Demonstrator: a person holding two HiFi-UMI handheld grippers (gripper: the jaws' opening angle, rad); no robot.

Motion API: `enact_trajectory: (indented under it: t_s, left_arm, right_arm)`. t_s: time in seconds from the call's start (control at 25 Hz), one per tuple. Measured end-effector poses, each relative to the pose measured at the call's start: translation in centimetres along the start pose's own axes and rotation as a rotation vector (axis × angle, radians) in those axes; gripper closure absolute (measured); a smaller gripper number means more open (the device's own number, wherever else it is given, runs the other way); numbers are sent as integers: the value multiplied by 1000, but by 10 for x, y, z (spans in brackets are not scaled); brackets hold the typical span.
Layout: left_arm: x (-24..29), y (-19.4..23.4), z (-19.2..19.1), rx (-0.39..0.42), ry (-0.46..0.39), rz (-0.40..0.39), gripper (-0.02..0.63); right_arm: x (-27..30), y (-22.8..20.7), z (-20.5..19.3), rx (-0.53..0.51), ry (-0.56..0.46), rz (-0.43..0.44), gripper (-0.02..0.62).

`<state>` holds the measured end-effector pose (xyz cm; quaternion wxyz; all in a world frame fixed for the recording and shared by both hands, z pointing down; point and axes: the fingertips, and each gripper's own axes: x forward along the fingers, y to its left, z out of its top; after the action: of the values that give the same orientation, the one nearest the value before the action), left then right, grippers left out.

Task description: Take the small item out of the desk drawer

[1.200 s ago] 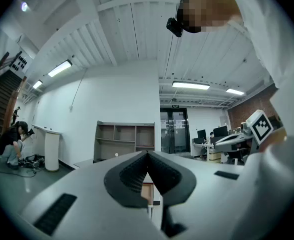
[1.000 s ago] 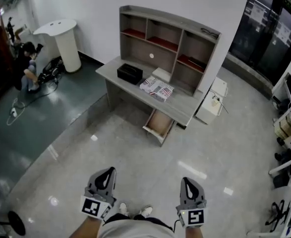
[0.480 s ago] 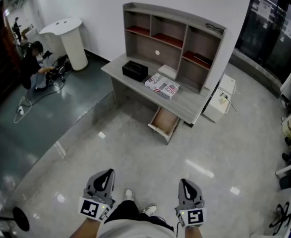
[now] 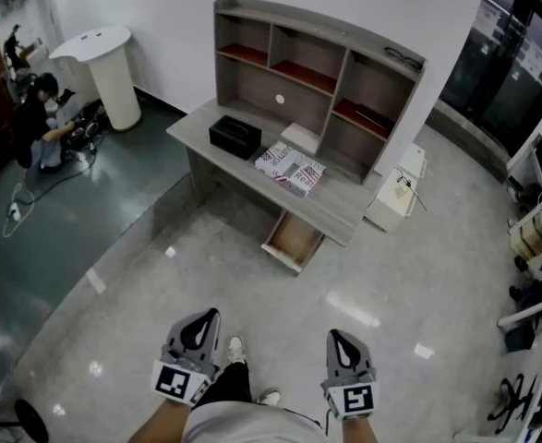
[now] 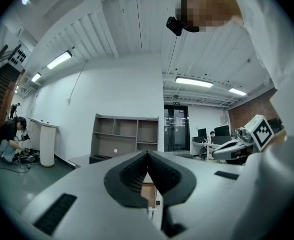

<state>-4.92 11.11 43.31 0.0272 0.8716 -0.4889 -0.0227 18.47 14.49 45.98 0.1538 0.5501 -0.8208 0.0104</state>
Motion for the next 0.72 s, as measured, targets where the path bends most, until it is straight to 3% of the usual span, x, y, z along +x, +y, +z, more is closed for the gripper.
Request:
enact_trajectory:
  t_s: [0.36, 0.72]
  left_arm:
    - [100, 73, 21, -63, -52, -108, 588]
    - [152, 92, -10, -118, 0, -146, 588]
  right_arm:
    - [90, -24, 56, -95, 41, -84, 572]
    - [146, -28, 39, -84, 131, -76, 572]
